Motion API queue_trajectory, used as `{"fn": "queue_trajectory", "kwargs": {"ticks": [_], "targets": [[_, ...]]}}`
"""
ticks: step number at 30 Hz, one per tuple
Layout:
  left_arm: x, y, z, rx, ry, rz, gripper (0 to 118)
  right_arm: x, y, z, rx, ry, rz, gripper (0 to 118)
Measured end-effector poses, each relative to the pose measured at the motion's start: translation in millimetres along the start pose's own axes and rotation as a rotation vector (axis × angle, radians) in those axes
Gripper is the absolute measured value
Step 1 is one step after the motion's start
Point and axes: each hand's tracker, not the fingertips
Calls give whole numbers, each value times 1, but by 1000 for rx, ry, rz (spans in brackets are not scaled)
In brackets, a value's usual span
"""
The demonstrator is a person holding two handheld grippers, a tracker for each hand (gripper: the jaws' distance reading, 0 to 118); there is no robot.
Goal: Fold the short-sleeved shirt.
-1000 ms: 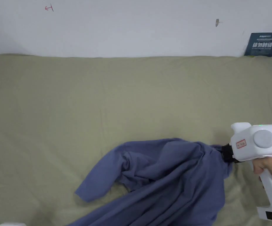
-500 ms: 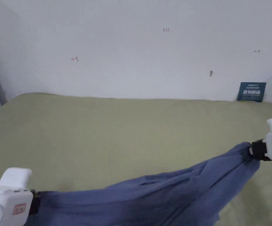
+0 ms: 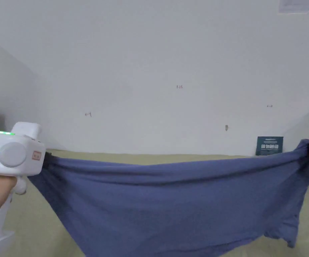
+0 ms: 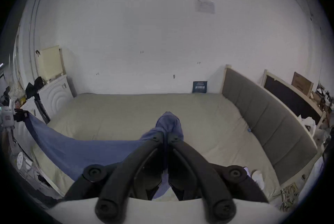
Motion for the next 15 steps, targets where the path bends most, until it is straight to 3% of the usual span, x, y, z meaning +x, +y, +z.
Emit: {"fn": "queue_trajectory", "kwargs": {"ticks": [6,15], "targets": [[20,39,-12,20,28,-17,0,3,21,-9,35,-41,7,5],[37,97,-65,41,73,7,0,2,63,-76,40,-90,-2,5]]}}
